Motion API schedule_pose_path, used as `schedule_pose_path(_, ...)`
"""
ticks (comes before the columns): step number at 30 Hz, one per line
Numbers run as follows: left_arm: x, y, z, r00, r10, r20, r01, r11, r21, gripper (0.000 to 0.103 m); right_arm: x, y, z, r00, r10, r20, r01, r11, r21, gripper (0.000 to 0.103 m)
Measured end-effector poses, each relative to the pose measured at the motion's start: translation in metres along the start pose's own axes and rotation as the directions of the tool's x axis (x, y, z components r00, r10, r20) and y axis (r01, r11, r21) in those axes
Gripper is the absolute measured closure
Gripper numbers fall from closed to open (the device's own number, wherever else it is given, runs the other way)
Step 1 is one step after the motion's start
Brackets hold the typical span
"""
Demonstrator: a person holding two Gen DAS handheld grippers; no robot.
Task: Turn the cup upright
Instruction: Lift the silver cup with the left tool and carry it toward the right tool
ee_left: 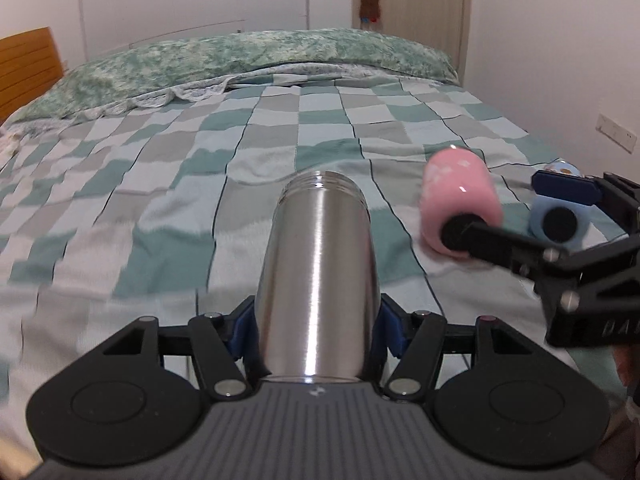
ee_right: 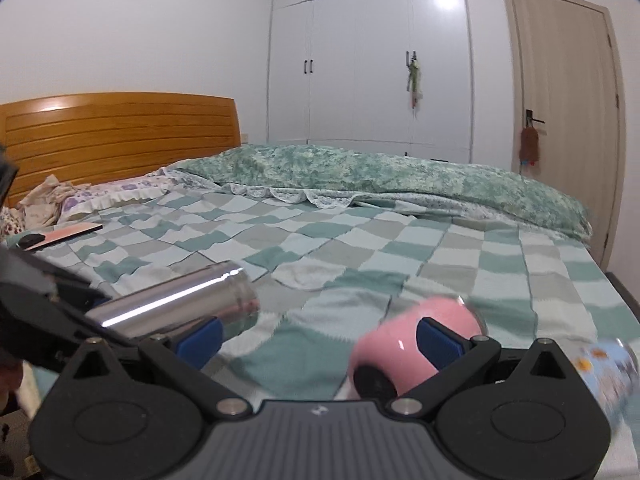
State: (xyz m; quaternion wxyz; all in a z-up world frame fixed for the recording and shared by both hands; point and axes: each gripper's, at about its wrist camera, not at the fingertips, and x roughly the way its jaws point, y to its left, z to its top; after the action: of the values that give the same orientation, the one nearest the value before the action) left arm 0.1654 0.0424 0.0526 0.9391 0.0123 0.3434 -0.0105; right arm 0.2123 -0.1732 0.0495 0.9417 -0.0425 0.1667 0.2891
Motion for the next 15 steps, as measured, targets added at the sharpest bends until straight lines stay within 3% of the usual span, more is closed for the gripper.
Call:
schedule_pose_path(7,-0.013,-0.019,-0.040,0.998,0.059,0.000,-0.058,0.992,-0.111,0.040,-0.044,0.002,-0.018,0.999,-0.034,-0.019,0.035,0.999,0.018,0.000)
schedule_pose_path(11,-0.008,-0.024,-0.052,0.998,0.051,-0.022,-0.054,0.991,-0.125,0.040,-0.059,0.010,-0.026,0.998,-0.041,-0.037,0.041,0.999,0.001,0.000)
schedule_pose_path(15,-0.011,-0.024,-0.058,0.999,0.050,0.006,-0.049,0.991,-0.127,0.040,-0.068,0.015,-0.030,0.997,-0.054,-0.063,0.053,0.999,-0.011,0.000)
